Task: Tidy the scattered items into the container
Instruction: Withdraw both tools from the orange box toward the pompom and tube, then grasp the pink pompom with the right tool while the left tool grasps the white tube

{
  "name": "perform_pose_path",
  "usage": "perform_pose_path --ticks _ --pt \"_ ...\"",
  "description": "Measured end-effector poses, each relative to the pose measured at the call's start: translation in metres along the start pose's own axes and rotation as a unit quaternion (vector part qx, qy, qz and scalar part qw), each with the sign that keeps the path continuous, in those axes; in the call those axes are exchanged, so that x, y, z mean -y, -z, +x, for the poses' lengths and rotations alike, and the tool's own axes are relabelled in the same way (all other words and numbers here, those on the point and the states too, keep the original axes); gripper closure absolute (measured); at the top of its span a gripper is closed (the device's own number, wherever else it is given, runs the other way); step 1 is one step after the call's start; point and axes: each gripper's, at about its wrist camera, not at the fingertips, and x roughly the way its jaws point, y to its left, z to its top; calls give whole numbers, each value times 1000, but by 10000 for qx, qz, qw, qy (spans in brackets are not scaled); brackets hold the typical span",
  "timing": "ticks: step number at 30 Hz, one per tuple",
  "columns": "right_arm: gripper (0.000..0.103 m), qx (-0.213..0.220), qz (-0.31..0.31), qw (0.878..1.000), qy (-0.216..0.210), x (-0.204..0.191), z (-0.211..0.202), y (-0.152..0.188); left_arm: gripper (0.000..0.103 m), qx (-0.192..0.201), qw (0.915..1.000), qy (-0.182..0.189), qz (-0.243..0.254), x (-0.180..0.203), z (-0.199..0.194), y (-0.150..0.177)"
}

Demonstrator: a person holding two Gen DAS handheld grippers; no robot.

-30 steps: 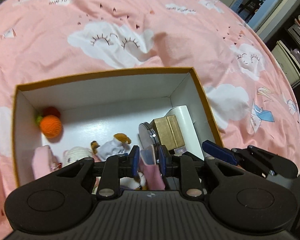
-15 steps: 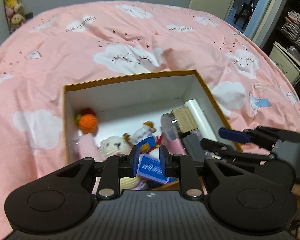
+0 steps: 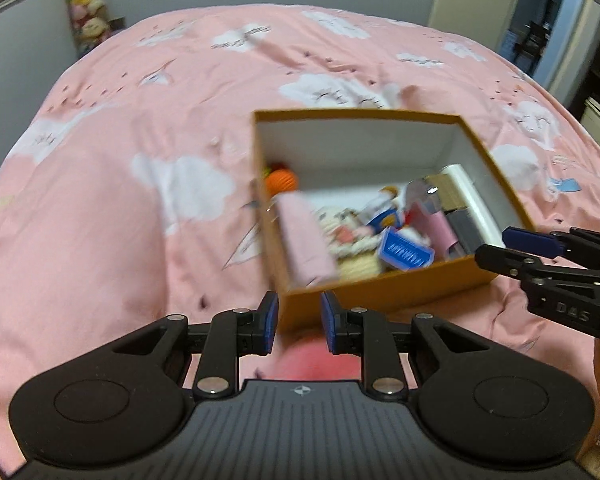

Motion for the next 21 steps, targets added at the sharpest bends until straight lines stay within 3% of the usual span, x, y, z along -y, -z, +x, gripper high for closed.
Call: perform_pose_path --ticks 5,8,9,11,16,21 --pt "53 -116 -177 9992 -347 -25 8 16 70 -227 9997 -85 -101 -17 5 35" --pt "51 -318 -347 9971 -605 -39 21 28 70 -428 9988 -170 137 -19 15 55" --pt "46 -345 -431 9961 -691 -44 25 32 70 -505 9982 -215 225 -18 19 60" --pt "39 -387 -670 9932 -868 -56 35 39 70 -605 9971 -310 355 -17 27 67" --pt "38 -514 -1271 9836 -1171 -85 60 56 70 -747 9961 -381 291 -22 40 77" --pt "38 -870 -1448 9771 -1291 -98 85 68 67 -827 9951 -393 385 -24 44 83"
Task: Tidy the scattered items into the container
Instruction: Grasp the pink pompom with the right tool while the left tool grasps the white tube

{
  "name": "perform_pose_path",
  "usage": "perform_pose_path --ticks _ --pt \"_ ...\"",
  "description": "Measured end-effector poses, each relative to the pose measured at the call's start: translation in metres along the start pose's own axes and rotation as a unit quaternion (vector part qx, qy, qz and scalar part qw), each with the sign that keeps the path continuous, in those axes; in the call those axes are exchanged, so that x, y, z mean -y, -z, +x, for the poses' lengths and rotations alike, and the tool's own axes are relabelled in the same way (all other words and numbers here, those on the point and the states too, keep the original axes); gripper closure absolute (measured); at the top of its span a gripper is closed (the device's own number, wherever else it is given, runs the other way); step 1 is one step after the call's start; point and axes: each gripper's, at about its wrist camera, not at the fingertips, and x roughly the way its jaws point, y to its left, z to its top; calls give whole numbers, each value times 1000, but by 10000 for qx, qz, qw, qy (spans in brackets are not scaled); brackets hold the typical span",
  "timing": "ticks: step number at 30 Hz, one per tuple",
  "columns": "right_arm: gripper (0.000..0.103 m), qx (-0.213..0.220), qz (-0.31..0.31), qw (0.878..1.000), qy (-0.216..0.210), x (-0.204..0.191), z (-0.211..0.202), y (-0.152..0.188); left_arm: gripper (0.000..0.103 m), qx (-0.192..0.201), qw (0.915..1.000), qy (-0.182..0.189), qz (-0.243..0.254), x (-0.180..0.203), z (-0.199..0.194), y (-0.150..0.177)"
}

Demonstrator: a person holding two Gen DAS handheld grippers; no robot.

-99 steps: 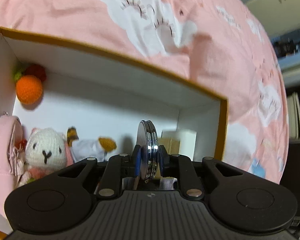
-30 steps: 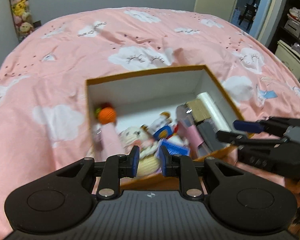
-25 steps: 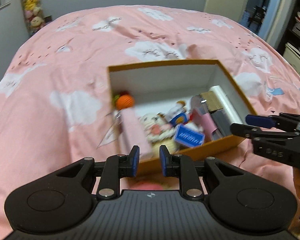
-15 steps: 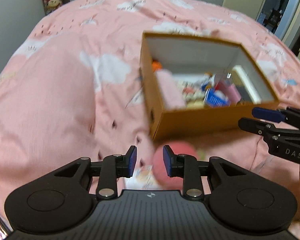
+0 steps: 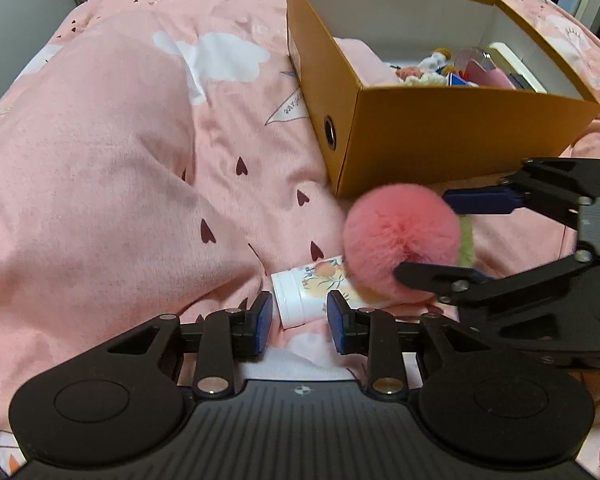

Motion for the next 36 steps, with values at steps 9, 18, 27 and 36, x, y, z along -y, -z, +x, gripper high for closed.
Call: perform_pose_path --ticks 9,18,27,36 --pt "43 -322 26 9995 28 -3 37 -2 65 -129 9999 -24 106 0 7 -2" --pt "54 -336 163 9989 275 7 14 2 59 -72 9978 -89 652 14 14 0" --pt "54 -480 700 9916 979 47 -26 27 55 128 9734 -207 2280 48 15 9" --pt "53 -371 975 9903 915 56 -35 41 52 112 9286 -680 3646 78 46 26"
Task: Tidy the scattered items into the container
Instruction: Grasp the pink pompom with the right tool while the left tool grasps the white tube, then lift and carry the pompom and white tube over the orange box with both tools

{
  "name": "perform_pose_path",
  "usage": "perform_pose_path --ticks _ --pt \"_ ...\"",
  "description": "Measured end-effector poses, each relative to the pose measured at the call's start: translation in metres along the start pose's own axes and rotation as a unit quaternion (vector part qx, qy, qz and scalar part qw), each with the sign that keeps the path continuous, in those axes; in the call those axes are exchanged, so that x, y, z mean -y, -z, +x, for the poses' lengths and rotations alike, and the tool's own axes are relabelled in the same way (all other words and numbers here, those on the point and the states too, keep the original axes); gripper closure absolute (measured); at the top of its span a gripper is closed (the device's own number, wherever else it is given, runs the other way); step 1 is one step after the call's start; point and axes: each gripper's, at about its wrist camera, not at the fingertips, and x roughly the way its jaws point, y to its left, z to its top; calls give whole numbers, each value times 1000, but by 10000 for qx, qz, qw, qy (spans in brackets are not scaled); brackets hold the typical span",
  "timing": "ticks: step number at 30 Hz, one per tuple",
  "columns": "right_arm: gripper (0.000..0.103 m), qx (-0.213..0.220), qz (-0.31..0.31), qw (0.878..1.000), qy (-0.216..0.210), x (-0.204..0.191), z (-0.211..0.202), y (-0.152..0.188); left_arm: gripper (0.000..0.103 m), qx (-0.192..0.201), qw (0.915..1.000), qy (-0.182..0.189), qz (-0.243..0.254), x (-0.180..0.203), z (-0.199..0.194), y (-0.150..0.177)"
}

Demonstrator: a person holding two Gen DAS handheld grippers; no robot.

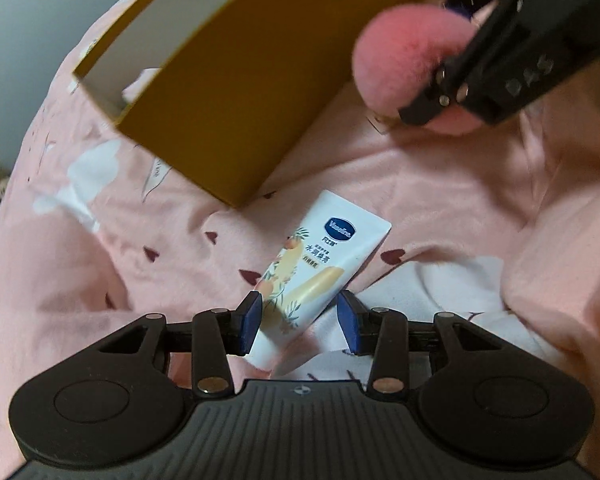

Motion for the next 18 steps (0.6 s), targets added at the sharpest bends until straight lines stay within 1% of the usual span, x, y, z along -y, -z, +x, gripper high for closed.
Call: perform_pose_path --ticks 1,4,8,10,12,14,16,18 --pt "53 9 28 10000 -22 0 0 1 50 -26 9999 -82 118 3 4 -1" --pt "53 42 155 9998 -82 3 1 1 49 -45 9978 -397 533 15 13 -4" --pt "52 56 225 9997 -121 3 2 1 50 -80 9897 -832 1160 35 24 -7" --pt "52 76 254 9995 -141 5 1 1 53 -70 9861 -961 1355 42 28 -8" --pt "52 90 287 9994 -169 5 2 2 53 -54 9865 -957 1330 40 28 -8" --pt "52 99 312 9993 -195 6 1 2 59 18 9887 -919 1188 35 24 -7" --pt "52 99 339 9991 -228 7 0 1 74 106 9907 -872 1043 28 17 -5" --pt "50 104 347 9990 -255 7 0 0 78 187 9934 -796 802 20 11 -6"
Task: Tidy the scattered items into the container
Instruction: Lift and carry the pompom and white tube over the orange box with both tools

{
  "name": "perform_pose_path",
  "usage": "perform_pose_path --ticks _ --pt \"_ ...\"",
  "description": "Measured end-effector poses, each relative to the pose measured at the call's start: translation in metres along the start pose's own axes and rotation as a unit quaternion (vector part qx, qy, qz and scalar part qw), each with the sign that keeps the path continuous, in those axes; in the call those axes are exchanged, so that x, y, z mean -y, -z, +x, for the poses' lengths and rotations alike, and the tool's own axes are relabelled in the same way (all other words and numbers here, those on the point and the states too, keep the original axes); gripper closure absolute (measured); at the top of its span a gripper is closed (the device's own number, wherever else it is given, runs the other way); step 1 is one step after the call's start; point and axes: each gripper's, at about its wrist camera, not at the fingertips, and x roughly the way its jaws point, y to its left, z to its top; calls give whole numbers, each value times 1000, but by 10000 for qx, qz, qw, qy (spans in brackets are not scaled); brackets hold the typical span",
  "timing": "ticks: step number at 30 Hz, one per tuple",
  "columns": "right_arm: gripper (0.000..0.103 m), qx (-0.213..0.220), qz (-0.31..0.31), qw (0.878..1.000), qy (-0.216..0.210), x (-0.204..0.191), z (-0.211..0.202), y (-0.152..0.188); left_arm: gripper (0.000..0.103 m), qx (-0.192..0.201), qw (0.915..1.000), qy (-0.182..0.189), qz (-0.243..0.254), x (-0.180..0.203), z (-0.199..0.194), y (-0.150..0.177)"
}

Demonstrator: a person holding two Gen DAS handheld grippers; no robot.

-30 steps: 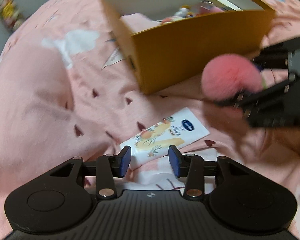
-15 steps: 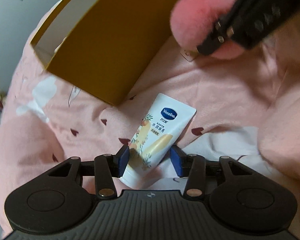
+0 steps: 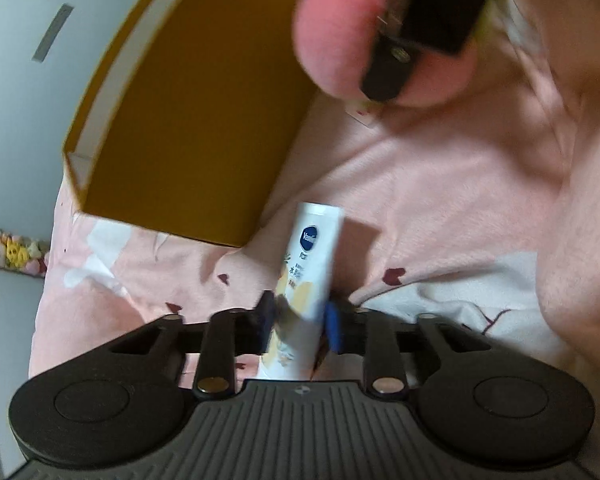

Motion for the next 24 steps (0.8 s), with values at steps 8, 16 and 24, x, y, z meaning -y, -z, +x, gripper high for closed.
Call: perform_pose_path --ticks 8,16,24 --pt "54 -139 135 9997 -129 6 18 3 80 190 9874 444 -1510 -44 -5 6" --pt "56 130 89 9996 -215 4 -8 1 81 628 9531 1107 -2747 -82 -43 16" --pt "56 831 100 9951 -520 5 -70 -27 81 1574 9141 1560 -3396 -121 -109 12"
